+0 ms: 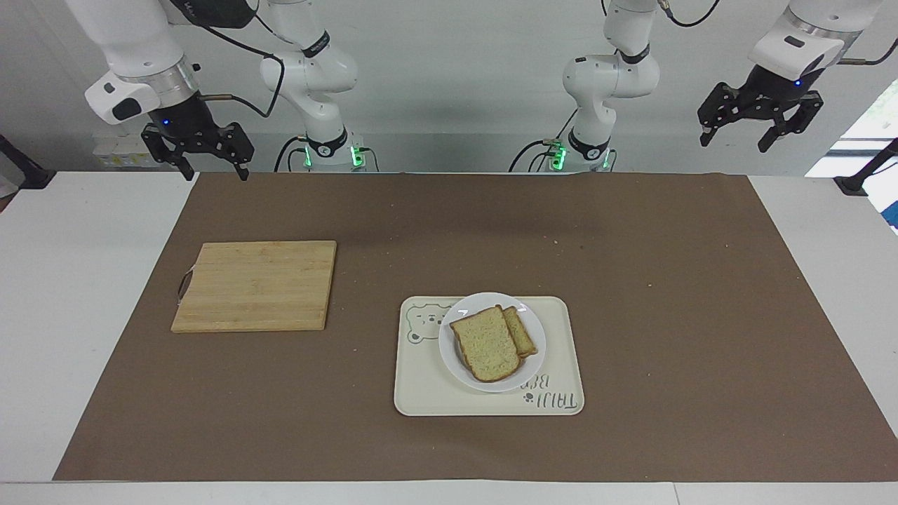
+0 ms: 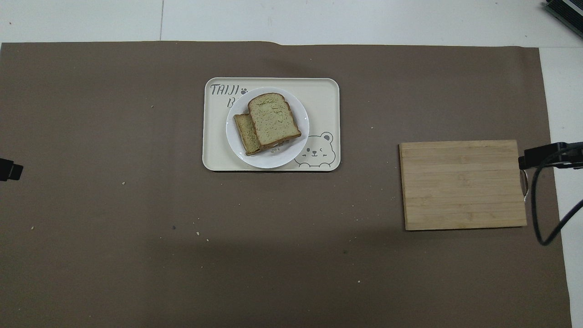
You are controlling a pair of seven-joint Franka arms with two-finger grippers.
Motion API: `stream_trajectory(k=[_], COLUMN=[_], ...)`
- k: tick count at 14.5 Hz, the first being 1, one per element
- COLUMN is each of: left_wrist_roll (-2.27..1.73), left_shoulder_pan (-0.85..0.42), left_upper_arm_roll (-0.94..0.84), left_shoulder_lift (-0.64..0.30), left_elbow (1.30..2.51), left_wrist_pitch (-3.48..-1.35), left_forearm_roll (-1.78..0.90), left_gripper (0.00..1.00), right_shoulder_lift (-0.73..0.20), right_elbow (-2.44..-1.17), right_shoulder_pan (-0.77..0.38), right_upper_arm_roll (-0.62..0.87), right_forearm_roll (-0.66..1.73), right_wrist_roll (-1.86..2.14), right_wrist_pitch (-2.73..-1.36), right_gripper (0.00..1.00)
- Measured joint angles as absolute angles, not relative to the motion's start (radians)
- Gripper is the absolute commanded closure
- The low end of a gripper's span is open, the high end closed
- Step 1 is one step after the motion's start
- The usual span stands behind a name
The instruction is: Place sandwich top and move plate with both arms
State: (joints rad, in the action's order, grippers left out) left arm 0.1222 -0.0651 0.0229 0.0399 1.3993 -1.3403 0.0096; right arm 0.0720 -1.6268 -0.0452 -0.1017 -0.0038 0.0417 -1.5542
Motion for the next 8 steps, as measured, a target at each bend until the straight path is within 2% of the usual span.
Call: stream_trajectory(k=[8], left_wrist_roll=[0.074], left_shoulder_pan=[-0.065], left_upper_arm_roll=[0.023], left_shoulder_lift=[0.04], left_elbow=[1.4], left_wrist_pitch=[-1.34], left_forearm_roll=[0.01], left_gripper=[0.0], right_shoulder_lift=[0.072], right_elbow=[-1.627], right_shoulder_pan=[-0.045], right_upper_arm_roll=[-0.102], right_forearm_roll=[-0.004], right_wrist_roll=[0.042], right_wrist_pitch=[-1.553], right_gripper=[0.0])
